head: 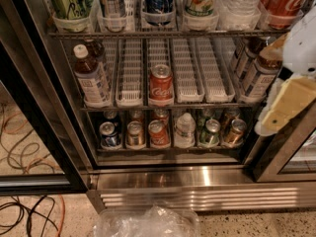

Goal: Pick water bottle from bottom shelf of fridge

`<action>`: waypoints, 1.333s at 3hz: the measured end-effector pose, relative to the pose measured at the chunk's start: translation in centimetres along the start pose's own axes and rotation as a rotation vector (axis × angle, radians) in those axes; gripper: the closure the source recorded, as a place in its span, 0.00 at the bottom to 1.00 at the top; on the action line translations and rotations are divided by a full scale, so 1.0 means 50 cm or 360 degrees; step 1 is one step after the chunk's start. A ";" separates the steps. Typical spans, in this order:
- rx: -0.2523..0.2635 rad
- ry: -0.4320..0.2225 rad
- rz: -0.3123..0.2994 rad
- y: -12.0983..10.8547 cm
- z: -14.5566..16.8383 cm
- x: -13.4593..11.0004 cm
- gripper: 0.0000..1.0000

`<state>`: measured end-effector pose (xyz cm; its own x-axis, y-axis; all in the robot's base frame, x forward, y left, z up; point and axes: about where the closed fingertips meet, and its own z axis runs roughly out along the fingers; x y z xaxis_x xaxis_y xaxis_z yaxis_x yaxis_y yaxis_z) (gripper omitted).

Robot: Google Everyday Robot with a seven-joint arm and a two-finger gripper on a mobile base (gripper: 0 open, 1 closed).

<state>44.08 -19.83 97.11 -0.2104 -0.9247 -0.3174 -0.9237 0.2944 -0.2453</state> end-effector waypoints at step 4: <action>-0.0310 -0.0613 0.0428 0.232 0.217 -0.242 0.00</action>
Offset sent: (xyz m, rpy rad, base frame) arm 0.0174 0.2713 -0.0937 1.0331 -0.0227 -0.3148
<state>39.37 -2.59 88.16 -0.3494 -0.6552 -0.6698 -0.9033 0.4254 0.0551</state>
